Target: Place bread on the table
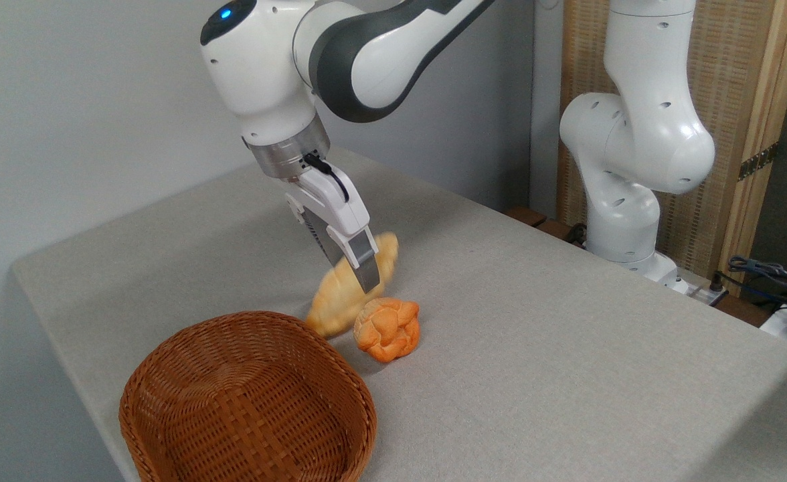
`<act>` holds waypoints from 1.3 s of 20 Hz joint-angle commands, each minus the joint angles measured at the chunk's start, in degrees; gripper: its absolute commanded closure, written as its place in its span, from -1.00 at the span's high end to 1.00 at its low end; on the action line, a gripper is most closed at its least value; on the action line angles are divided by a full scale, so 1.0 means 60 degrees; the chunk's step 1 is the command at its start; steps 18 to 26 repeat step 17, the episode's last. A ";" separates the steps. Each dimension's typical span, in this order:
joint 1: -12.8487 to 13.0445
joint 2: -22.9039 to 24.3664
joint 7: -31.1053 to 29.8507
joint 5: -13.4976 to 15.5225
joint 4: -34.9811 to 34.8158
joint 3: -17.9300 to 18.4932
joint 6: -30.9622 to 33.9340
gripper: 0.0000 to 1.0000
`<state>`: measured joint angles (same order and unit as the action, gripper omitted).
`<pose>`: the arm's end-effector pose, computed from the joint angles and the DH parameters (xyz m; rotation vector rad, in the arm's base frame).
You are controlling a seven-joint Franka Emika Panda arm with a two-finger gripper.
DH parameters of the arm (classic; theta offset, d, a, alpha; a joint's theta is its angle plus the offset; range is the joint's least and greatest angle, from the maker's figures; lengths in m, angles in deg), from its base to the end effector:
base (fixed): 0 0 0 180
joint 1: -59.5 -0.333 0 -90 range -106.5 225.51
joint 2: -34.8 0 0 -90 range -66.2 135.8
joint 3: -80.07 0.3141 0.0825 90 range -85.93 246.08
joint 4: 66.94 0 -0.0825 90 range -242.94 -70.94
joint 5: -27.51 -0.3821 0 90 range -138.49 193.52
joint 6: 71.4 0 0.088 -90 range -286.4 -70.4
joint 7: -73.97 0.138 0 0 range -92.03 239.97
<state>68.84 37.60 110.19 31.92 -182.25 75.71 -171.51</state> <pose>0.4914 -0.1296 0.4272 2.7479 -1.2420 -0.3006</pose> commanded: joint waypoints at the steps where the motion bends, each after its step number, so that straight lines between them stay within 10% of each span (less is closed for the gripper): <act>1: 0.0011 0.0061 0.0160 -0.0149 0.0088 0.0025 -0.0131 1.00; 14: -0.0121 0.0061 0.0174 -0.0149 0.0674 0.1049 -0.2766 1.00; 26: -0.0121 -0.0115 0.0189 -0.0149 0.0674 0.1138 -0.2871 1.00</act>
